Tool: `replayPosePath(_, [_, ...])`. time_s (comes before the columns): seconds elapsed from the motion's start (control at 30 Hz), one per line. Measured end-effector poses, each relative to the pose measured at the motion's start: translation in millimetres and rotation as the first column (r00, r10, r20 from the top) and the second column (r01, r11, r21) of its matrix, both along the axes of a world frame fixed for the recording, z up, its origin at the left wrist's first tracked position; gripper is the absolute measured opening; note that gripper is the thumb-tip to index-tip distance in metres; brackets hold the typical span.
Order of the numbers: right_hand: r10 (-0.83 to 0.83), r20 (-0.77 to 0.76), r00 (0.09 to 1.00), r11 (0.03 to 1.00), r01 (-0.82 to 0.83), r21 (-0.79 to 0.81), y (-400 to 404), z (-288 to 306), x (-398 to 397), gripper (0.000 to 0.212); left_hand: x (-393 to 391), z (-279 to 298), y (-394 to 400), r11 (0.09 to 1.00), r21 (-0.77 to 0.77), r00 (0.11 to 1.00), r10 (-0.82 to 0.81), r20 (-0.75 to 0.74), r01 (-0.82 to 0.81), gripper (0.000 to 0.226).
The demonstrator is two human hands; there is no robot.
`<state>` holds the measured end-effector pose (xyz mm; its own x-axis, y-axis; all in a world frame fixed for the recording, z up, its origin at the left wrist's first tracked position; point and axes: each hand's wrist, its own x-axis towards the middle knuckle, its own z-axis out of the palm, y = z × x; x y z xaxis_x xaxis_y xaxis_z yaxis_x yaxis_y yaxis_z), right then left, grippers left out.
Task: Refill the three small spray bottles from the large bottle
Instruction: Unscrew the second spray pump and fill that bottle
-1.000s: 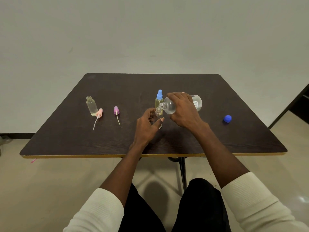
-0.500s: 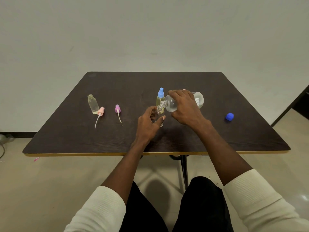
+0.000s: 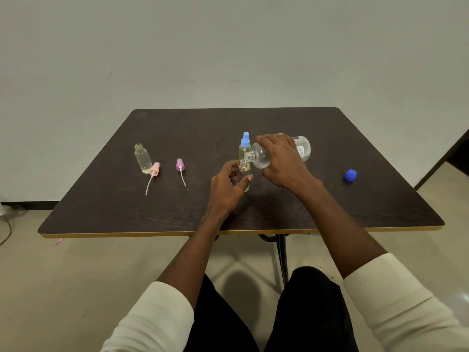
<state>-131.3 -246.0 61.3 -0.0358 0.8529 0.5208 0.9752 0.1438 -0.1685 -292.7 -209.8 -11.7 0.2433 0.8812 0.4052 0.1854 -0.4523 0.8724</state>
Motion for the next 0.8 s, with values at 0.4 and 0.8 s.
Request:
replayPosePath(0.4, [0.002, 0.02, 1.0, 1.0, -0.002, -0.003, -0.5, 2.9, 0.2, 0.067, -0.1, -0.3, 0.1, 1.0, 0.005, 1.0, -0.002, -0.007, 0.002, 0.043])
replayPosePath(0.8, [0.005, 0.01, 1.0, 1.0, -0.005, -0.004, -0.2, 4.2, 0.2, 0.068, 0.9, -1.7, 2.2, 1.0, 0.005, 1.0, -0.002, 0.005, 0.002, 0.044])
